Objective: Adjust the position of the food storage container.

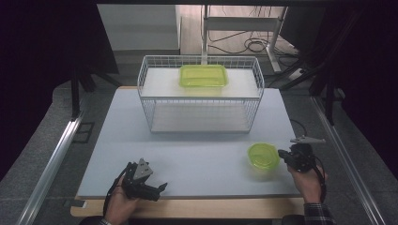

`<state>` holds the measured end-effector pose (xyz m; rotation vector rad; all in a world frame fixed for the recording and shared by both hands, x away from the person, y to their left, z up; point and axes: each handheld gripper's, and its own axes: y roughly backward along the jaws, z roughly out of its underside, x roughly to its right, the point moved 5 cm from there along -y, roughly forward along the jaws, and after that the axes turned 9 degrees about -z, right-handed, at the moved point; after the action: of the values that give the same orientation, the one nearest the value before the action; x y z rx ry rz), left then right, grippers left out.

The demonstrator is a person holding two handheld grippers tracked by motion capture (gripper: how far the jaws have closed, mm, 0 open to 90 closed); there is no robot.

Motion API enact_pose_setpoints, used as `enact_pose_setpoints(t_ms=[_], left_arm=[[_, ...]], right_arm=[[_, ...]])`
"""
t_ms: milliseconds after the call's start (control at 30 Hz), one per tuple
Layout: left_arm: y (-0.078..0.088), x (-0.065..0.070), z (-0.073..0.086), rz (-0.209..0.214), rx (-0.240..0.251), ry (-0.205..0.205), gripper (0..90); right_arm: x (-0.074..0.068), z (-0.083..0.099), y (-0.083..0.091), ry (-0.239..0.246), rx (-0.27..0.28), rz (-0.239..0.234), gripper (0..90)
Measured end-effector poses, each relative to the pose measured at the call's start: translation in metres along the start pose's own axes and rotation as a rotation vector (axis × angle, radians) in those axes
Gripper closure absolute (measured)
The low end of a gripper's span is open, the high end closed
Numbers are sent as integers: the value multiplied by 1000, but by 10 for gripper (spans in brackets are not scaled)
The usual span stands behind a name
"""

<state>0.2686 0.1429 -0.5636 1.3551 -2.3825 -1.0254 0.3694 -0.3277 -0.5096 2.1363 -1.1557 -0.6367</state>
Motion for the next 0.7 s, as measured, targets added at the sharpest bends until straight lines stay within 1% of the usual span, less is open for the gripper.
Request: enact_pose_setpoints(t_ms=[233,467,600,700], left_arm=[[0,0,0,1,3,1,8],[1,0,0,3,5,3,8],[2,-1,-1,2,8,-3,8],[2,-1,-1,0,9,0,8]], right_arm=[[-15,-1,-4,15,-16,-28,891],[-27,-1,-8,6,-18,-69,892],[-27,-1,-9,2,-14,-74,892],[-23,2,-8,1,-20,-63,891]])
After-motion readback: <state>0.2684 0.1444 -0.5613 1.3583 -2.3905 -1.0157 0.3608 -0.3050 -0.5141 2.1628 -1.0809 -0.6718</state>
